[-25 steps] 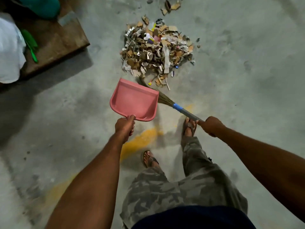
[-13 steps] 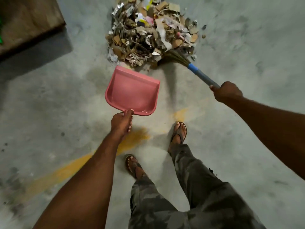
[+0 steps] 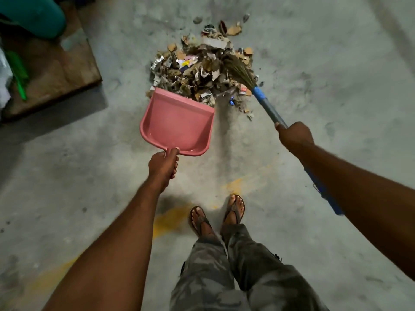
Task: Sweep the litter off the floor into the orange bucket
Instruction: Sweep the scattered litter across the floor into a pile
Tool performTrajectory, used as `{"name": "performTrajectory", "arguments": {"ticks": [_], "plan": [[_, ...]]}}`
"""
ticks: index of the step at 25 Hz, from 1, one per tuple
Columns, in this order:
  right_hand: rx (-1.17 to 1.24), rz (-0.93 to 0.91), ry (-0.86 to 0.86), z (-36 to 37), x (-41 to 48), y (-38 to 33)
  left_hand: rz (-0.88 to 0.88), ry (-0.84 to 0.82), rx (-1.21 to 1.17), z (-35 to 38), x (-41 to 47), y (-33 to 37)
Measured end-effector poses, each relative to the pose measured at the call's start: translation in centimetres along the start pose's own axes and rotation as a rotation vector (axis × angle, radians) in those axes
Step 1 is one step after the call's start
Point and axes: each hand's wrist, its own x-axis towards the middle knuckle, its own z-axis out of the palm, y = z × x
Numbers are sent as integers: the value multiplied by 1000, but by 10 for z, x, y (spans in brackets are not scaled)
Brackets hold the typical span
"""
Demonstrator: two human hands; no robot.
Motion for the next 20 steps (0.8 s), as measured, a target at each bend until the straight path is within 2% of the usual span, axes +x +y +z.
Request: {"name": "performTrajectory", "arguments": {"ticks": [4,7,14,17,20], "plan": [[46,-34,-56,15,-47,24,-19,22,-15,-17,-8,-1],[64,-44,-172,40,-78,29,-73,52,-12,-36,-2,-18],[-208,-258,-431,129,-124,-8,-190,112,40,-102,35,-80],[-259,-239,-512,178,-131,-47,-227,132,35,-133,56,-99],[-207,-106,-540,212,-121,-88,-222,115,59,-155,79,-109]]}}
